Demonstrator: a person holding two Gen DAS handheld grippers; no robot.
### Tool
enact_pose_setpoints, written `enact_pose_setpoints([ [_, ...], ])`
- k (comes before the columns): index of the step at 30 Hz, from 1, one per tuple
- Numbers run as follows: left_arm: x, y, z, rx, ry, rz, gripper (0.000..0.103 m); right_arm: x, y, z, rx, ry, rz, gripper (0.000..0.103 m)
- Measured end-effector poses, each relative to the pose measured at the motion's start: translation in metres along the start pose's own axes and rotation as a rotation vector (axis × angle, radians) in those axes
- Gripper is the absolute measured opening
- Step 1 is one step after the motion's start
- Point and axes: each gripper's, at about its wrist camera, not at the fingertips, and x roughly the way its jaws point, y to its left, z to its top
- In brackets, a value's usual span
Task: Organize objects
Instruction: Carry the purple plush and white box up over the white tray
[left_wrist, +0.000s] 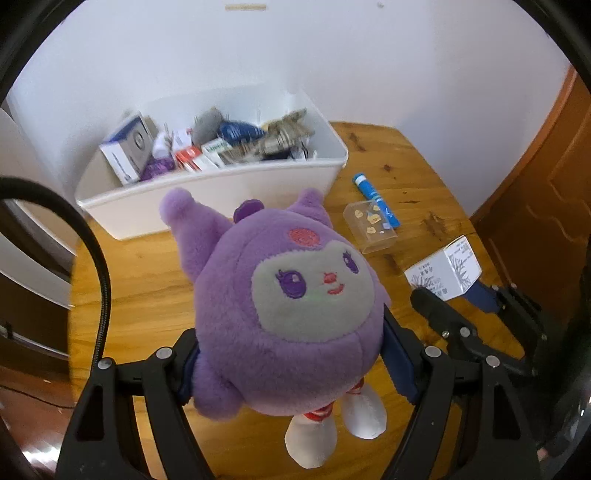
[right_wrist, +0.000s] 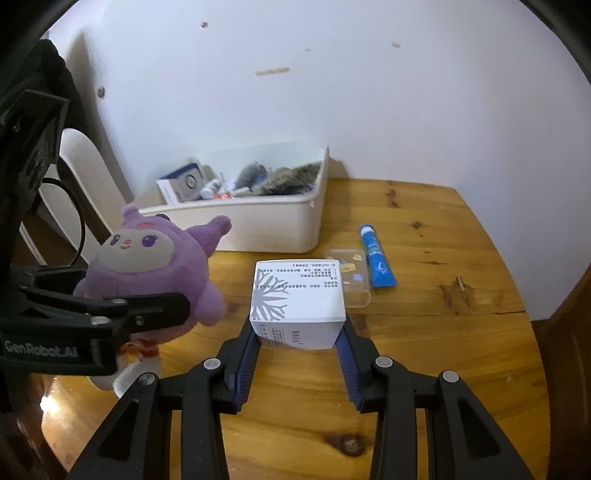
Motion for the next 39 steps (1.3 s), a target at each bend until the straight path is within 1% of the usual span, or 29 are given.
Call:
enact_pose_setpoints([
  [2,-0.023,0.008,-0.002,0.021,-0.020,0.011,0.081,-0.013,0.005,0.006,-0.003,-0.016,0.010,0.041],
  [4,-0.045,0.020,0.005,0.037,-0.044,0.023,0.081,-0.023,0.010,0.012,-0.003,-0.027,0.021,0.041],
  [8,-0.095,0.042,0.020,0.066,-0.111,0.069,0.081,-0.048,0.022,0.037,-0.026,-0.065,0.036,0.041],
  [12,-0.129,0.069,0.045,0.080,-0.178,0.111,0.081,-0.076,0.037,0.072,-0.065,-0.119,0.053,0.041],
  [13,-0.141,0.073,0.051,0.081,-0.200,0.129,0.081,-0.081,0.040,0.082,-0.075,-0.132,0.057,0.041],
  [17,-0.169,0.087,0.071,0.089,-0.262,0.170,0.081,-0.102,0.059,0.124,-0.135,-0.190,0.055,0.041],
  [18,-0.173,0.092,0.074,0.124,-0.274,0.132,0.081,-0.107,0.064,0.137,-0.153,-0.208,0.051,0.041],
  [21,-0.182,0.099,0.089,0.126,-0.307,0.162,0.081,-0.113,0.079,0.172,-0.191,-0.246,0.034,0.041],
  [22,-0.183,0.100,0.094,0.138,-0.313,0.157,0.081,-0.112,0.083,0.182,-0.194,-0.251,0.035,0.041],
  [26,-0.179,0.104,0.113,0.133,-0.325,0.180,0.081,-0.097,0.091,0.221,-0.183,-0.256,0.031,0.041],
  [29,-0.163,0.108,0.130,0.118,-0.321,0.182,0.081,-0.072,0.090,0.249,-0.150,-0.246,0.018,0.041],
  [31,-0.150,0.111,0.140,0.102,-0.314,0.186,0.081,-0.057,0.089,0.260,-0.127,-0.235,0.009,0.041],
  [34,-0.110,0.119,0.158,0.075,-0.279,0.181,0.082,-0.018,0.080,0.272,-0.086,-0.199,-0.006,0.041],
  [36,-0.083,0.124,0.163,0.052,-0.241,0.180,0.081,0.016,0.073,0.275,-0.056,-0.144,-0.014,0.041],
  [39,-0.044,0.128,0.167,0.019,-0.185,0.171,0.081,0.060,0.065,0.272,-0.045,-0.071,-0.029,0.041],
])
